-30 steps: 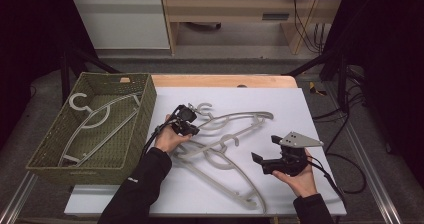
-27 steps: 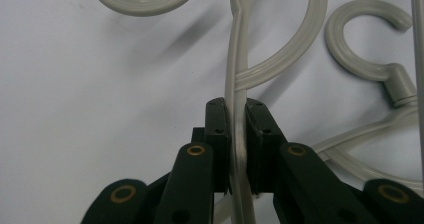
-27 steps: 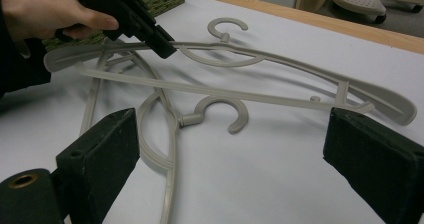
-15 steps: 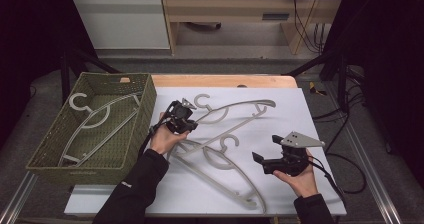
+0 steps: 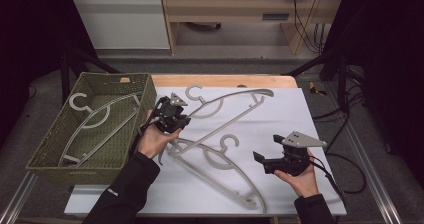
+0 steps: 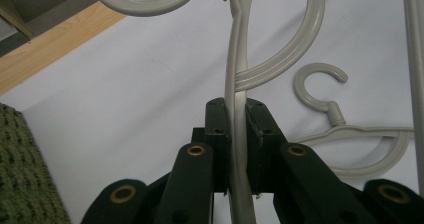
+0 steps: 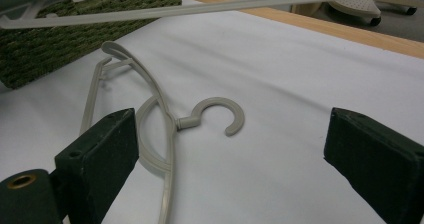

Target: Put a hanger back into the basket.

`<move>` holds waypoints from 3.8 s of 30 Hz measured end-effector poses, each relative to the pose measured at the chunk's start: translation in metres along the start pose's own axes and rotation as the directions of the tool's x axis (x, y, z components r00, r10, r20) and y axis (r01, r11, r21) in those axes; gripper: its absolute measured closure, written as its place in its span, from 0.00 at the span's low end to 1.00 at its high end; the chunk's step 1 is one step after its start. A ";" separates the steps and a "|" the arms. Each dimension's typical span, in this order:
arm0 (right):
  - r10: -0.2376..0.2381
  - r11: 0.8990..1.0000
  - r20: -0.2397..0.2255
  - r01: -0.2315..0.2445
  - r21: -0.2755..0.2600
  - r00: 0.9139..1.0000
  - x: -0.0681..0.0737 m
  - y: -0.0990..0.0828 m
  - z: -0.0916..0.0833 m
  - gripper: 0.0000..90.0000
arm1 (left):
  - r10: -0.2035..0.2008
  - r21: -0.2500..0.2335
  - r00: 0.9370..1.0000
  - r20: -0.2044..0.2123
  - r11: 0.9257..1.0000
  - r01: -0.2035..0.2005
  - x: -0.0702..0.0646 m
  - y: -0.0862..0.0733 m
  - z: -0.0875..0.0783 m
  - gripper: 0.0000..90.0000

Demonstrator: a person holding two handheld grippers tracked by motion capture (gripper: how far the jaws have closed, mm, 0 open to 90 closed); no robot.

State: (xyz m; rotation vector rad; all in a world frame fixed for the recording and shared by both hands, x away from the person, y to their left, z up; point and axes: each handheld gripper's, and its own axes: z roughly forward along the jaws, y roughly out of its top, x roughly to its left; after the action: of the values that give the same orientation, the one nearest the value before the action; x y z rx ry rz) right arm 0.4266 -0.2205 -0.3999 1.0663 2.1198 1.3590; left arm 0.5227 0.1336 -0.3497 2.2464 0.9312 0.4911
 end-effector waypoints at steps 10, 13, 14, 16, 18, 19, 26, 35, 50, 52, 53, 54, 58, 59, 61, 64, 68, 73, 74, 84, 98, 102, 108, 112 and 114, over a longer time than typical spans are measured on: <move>0.003 1.000 -0.002 -0.003 0.000 1.000 0.000 0.000 0.000 0.07 | 0.020 -0.030 1.000 -0.024 0.999 -0.020 -0.002 0.001 -0.034 0.91; 0.009 1.000 0.001 -0.009 0.001 1.000 0.000 0.000 -0.001 0.06 | 0.021 -0.042 0.999 -0.031 0.999 -0.022 -0.001 0.001 -0.043 0.91; 0.006 1.000 0.003 -0.006 0.002 1.000 0.000 0.000 -0.001 0.05 | 0.029 -0.043 0.999 -0.032 0.999 -0.030 -0.001 0.001 -0.047 0.91; 0.006 1.000 0.005 -0.006 -0.002 1.000 -0.001 0.000 -0.001 0.04 | 0.035 -0.048 0.999 -0.037 0.998 -0.036 0.000 0.001 -0.054 0.91; 0.007 1.000 0.008 -0.007 -0.001 1.000 -0.001 0.000 -0.001 0.04 | 0.037 -0.056 0.998 -0.044 0.998 -0.039 0.001 0.000 -0.061 0.91; 0.006 1.000 0.008 -0.006 -0.001 1.000 -0.001 0.000 -0.001 0.04 | 0.035 -0.058 0.998 -0.049 0.998 -0.038 0.001 0.000 -0.064 0.91; 0.004 1.000 0.015 -0.004 0.001 1.000 -0.001 0.000 -0.001 0.03 | 0.035 -0.060 0.996 -0.078 0.997 -0.040 0.012 -0.006 -0.082 0.91; 0.003 1.000 0.016 -0.003 0.005 1.000 -0.001 0.000 -0.001 0.04 | 0.028 -0.059 0.994 -0.104 0.998 -0.034 0.025 -0.016 -0.095 0.91; -0.001 1.000 0.016 0.001 0.006 1.000 -0.001 0.000 -0.001 0.04 | 0.006 -0.084 0.988 -0.152 0.996 -0.019 0.046 -0.029 -0.126 0.91; -0.002 1.000 0.016 0.002 0.005 1.000 -0.001 0.000 -0.001 0.04 | -0.004 -0.091 0.987 -0.158 0.996 -0.010 0.050 -0.030 -0.129 0.91; -0.002 1.000 0.016 0.002 0.005 1.000 -0.001 0.000 -0.001 0.04 | -0.005 -0.088 0.986 -0.165 0.996 -0.010 0.053 -0.031 -0.131 0.91; -0.002 1.000 0.016 0.002 0.005 1.000 -0.001 0.000 -0.001 0.04 | -0.004 -0.085 0.984 -0.176 0.996 -0.011 0.055 -0.033 -0.133 0.91; -0.001 1.000 0.017 0.001 0.007 1.000 0.000 0.000 0.000 0.04 | -0.012 -0.067 0.978 -0.209 0.998 -0.002 0.065 -0.039 -0.137 0.91; -0.001 1.000 0.017 0.001 0.007 1.000 0.000 0.000 0.000 0.04 | -0.017 -0.067 0.977 -0.213 0.998 0.003 0.067 -0.041 -0.138 0.91; -0.001 1.000 0.017 0.001 0.006 1.000 0.000 0.000 0.000 0.04 | -0.025 -0.065 0.975 -0.221 0.998 0.011 0.072 -0.045 -0.140 0.91; -0.001 1.000 0.018 0.001 0.008 1.000 0.000 0.000 0.000 0.04 | -0.055 -0.079 0.972 -0.230 0.996 0.037 0.080 -0.051 -0.142 0.91; -0.002 1.000 0.018 0.001 0.008 1.000 -0.001 0.000 0.000 0.04 | -0.067 -0.083 0.969 -0.238 0.995 0.049 0.087 -0.056 -0.144 0.91; -0.002 1.000 0.017 0.002 0.007 1.000 -0.001 0.000 -0.001 0.04 | -0.092 -0.094 0.962 -0.257 0.993 0.070 0.098 -0.064 -0.149 0.91; -0.002 1.000 0.017 0.002 0.007 1.000 -0.001 0.000 -0.001 0.04 | -0.106 -0.098 0.959 -0.265 0.992 0.082 0.103 -0.068 -0.152 0.91; 0.000 1.000 0.020 0.000 0.009 1.000 -0.001 0.000 0.000 0.04 | -0.146 -0.102 0.944 -0.297 0.987 0.121 0.123 -0.085 -0.160 0.91; -0.001 1.000 0.023 0.000 0.013 1.000 -0.001 -0.001 0.000 0.04 | -0.189 -0.098 0.921 -0.342 0.981 0.165 0.158 -0.107 -0.169 0.91; 0.000 1.000 0.022 0.000 0.013 1.000 -0.002 -0.001 0.001 0.04 | -0.191 -0.100 0.918 -0.347 0.981 0.166 0.165 -0.112 -0.169 0.91; 0.000 1.000 0.023 0.000 0.016 1.000 -0.002 -0.001 0.002 0.04 | -0.203 -0.095 0.910 -0.361 0.979 0.181 0.178 -0.118 -0.165 0.91; 0.001 1.000 0.023 -0.001 0.017 1.000 -0.002 -0.001 0.002 0.04 | -0.208 -0.093 0.909 -0.362 0.978 0.187 0.186 -0.123 -0.161 0.91; 0.005 1.000 0.024 -0.006 0.020 1.000 -0.002 -0.001 0.002 0.04 | -0.208 -0.088 0.909 -0.362 0.978 0.189 0.189 -0.125 -0.159 0.91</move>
State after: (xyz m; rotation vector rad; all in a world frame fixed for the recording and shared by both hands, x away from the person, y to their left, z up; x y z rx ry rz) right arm 0.4286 -0.2207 -0.4020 1.0919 2.1189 1.3233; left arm 0.5028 0.4059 -0.3040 2.0185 1.3073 0.8530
